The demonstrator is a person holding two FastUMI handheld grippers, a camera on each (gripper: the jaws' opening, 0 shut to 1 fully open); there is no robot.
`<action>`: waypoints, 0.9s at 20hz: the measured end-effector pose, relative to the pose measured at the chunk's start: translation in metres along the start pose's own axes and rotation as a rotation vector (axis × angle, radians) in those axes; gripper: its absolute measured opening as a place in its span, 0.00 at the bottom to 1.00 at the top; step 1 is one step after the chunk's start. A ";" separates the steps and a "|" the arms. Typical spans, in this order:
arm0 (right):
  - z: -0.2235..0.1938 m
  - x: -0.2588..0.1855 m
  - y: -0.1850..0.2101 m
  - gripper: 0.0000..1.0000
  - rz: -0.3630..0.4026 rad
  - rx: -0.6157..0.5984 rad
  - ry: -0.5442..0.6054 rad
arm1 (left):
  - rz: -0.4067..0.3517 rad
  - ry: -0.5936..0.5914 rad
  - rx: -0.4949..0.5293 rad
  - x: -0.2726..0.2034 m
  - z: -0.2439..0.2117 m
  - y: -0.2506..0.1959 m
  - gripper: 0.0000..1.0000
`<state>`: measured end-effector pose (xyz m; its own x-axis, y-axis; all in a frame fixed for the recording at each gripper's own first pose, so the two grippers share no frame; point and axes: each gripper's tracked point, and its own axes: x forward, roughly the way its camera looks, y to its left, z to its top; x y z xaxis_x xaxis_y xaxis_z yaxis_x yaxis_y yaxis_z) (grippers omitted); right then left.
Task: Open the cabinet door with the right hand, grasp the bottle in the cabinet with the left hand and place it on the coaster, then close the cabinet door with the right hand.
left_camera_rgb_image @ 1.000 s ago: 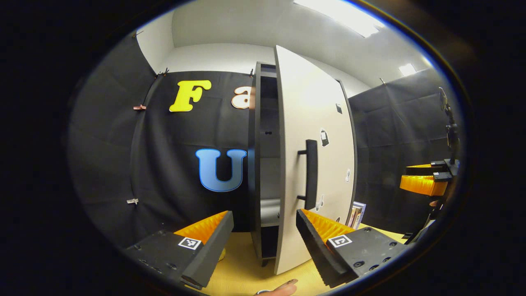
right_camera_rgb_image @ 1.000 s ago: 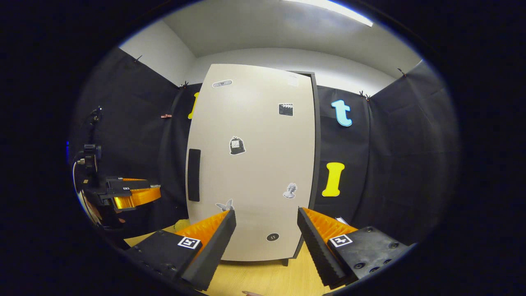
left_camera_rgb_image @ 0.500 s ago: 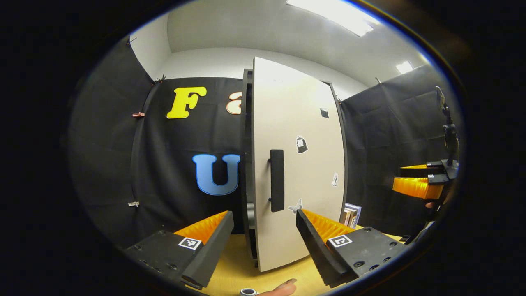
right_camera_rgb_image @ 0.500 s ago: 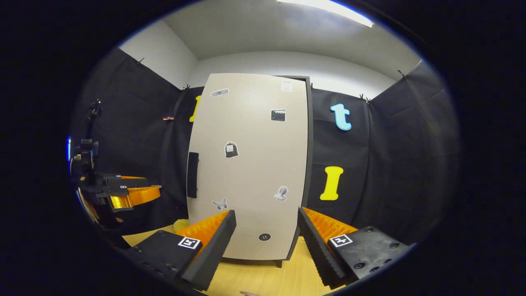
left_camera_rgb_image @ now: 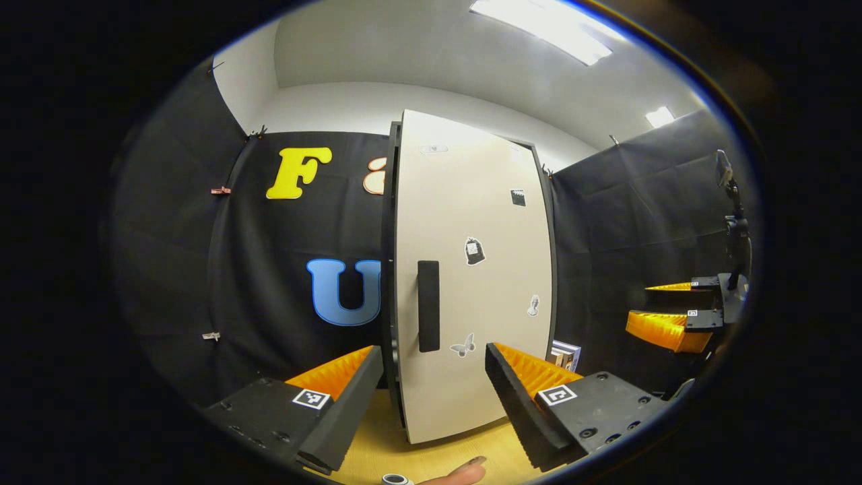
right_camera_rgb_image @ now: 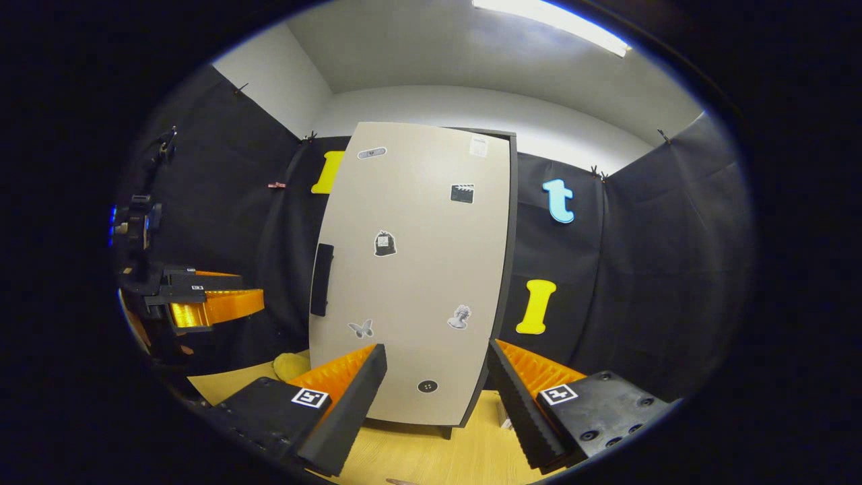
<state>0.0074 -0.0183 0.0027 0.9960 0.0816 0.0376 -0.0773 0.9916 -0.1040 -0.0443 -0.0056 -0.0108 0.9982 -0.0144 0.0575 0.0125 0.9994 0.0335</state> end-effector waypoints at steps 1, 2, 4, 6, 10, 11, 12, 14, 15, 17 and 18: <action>0.001 0.000 -0.001 0.98 -0.009 -0.004 -0.004 | -0.005 0.002 0.001 0.000 -0.001 -0.001 0.99; 0.001 0.001 0.000 0.98 -0.011 -0.002 -0.006 | -0.007 0.007 0.001 0.000 -0.002 -0.002 0.96; 0.000 0.002 0.002 0.97 -0.011 0.012 -0.001 | -0.010 0.016 0.004 -0.002 -0.004 -0.002 0.96; 0.003 0.002 0.000 0.98 -0.020 0.009 -0.003 | -0.013 0.020 0.006 -0.002 -0.005 -0.003 0.96; 0.002 0.006 -0.002 0.98 -0.025 0.009 0.006 | -0.032 0.019 0.012 0.000 -0.006 -0.006 0.96; 0.002 0.006 -0.001 0.98 -0.024 0.009 0.009 | -0.036 0.022 0.012 0.001 -0.006 -0.007 0.96; 0.002 0.006 -0.001 0.98 -0.025 0.006 0.009 | -0.037 0.028 0.013 0.001 -0.007 -0.007 0.96; 0.003 0.006 0.000 0.98 -0.021 -0.001 0.009 | -0.038 0.035 0.012 0.001 -0.009 -0.007 0.96; 0.004 0.005 0.002 0.98 -0.018 -0.002 0.007 | -0.038 0.037 0.010 0.001 -0.010 -0.007 0.96; 0.003 0.005 0.004 0.98 -0.011 0.002 0.010 | -0.040 0.038 0.009 0.001 -0.010 -0.008 0.96; 0.003 0.005 0.005 0.97 -0.008 0.006 0.014 | -0.040 0.037 0.011 0.000 -0.009 -0.008 0.96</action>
<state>0.0122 -0.0130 0.0050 0.9971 0.0726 0.0243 -0.0699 0.9928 -0.0976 -0.0438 -0.0132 -0.0197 0.9984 -0.0525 0.0186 0.0516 0.9976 0.0455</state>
